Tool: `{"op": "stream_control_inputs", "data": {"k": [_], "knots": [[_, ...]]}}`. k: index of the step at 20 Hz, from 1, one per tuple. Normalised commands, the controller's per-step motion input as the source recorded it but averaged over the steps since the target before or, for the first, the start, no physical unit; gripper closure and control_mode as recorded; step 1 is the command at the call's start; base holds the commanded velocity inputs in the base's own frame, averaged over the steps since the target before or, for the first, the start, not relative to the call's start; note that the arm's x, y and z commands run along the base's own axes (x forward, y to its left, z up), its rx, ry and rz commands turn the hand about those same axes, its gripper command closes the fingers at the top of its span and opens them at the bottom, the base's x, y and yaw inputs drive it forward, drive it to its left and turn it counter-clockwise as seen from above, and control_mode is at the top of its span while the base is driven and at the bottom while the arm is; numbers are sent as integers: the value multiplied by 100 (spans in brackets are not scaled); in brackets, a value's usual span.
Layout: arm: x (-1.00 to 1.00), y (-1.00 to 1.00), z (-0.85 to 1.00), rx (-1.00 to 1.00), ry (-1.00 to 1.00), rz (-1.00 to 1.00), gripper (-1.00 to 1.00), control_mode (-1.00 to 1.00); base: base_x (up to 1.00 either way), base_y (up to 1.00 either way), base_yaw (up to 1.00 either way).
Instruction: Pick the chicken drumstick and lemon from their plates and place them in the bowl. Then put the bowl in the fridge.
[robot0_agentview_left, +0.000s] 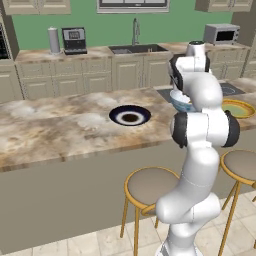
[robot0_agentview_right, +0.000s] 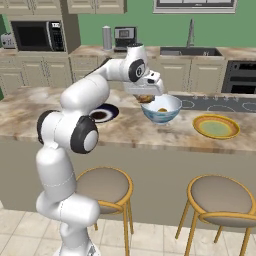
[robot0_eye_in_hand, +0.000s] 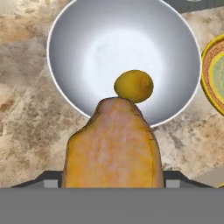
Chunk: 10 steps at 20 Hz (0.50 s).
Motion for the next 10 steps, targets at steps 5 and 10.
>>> {"op": "stream_control_inputs", "data": {"k": [5, 10], "knots": [[0, -18, -8, 5, -2, 47, 100, -100, 0, 0, 0], [25, -9, -6, 2, 0, 33, 100, -100, 0, 0, 0]]}}
